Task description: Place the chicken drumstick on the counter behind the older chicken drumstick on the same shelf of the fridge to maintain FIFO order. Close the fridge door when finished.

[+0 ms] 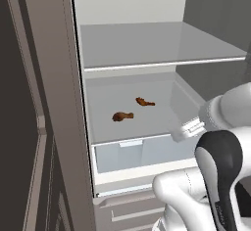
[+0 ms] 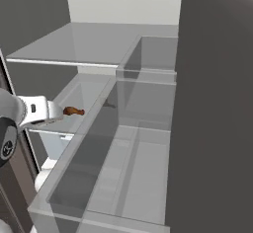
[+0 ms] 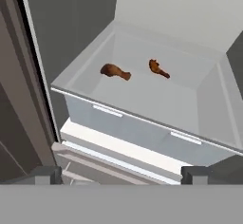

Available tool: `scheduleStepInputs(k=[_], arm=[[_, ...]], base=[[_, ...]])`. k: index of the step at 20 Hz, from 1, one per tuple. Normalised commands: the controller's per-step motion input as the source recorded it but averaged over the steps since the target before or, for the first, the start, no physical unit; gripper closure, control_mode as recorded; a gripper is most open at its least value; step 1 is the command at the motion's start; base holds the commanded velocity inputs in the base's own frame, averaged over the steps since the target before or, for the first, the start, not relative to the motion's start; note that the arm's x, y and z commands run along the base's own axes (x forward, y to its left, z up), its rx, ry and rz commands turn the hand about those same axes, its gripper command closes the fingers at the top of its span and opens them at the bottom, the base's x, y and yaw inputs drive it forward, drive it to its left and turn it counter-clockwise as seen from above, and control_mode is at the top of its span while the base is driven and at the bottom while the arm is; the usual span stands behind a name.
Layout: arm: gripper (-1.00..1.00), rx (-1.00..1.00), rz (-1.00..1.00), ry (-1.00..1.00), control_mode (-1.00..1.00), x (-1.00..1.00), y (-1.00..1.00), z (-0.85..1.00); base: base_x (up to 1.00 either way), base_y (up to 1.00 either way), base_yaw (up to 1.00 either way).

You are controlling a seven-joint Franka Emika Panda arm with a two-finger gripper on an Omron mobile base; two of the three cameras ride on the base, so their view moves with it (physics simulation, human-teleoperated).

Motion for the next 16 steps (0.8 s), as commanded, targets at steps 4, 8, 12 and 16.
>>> scheduleStepInputs(k=[4,8,12,16], arm=[[-1.00,0.00,0.00,0.00,1.00,0.00,0.00,0.00],[-1.00,0.00,0.00,0.00,1.00,0.00,0.00,0.00],[-1.00,0.00,0.00,0.00,1.00,0.00,0.00,0.00],[-1.00,0.00,0.00,0.00,1.00,0.00,0.00,0.00]], base=[[-1.00,0.00,-0.05],[-1.00,0.00,-0.04],[-1.00,0.01,0.00],[-1.00,0.00,0.00]])
